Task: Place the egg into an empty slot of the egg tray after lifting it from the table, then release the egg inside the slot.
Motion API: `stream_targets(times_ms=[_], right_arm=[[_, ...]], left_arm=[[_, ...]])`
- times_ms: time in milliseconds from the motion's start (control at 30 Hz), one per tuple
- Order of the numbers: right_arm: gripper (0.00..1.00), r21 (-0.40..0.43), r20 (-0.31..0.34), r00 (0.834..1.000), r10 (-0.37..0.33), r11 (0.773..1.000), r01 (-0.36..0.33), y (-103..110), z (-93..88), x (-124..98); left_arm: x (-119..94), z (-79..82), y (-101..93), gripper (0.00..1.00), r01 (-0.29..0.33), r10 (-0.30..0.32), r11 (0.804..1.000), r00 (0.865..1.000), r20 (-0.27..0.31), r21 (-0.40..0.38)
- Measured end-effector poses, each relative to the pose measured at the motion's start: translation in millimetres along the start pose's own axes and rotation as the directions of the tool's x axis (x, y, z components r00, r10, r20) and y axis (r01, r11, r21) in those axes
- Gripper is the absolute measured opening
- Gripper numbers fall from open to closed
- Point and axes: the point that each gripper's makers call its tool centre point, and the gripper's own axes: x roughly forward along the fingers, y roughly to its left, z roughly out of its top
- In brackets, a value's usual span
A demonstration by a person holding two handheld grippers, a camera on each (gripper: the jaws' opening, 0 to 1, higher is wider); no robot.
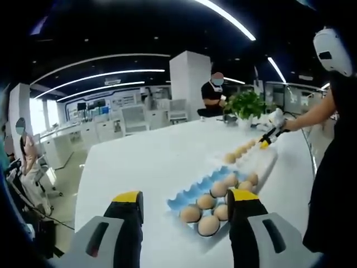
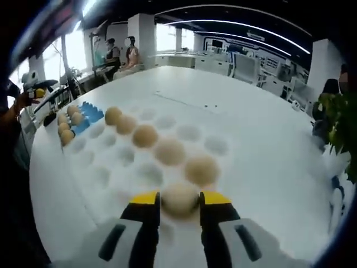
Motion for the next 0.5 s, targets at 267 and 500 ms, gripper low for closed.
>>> stream_targets(times_ms=[267, 500], right_arm=[[0.26, 0.006, 0.02, 1.0, -0.009, 1.0, 0.009, 9, 3.9, -3], [0.26, -0.041, 0.024, 1.0, -0.019, 0.999, 0.02, 13, 11.0, -11]], left_arm=[[2, 1.9, 2.1, 0.61, -0.004, 0.004, 1.0, 1.0, 0.007, 0.002], [1, 0.3, 2.6, 0.61, -0.004, 0.004, 1.0, 1.0, 0.004, -0.004]])
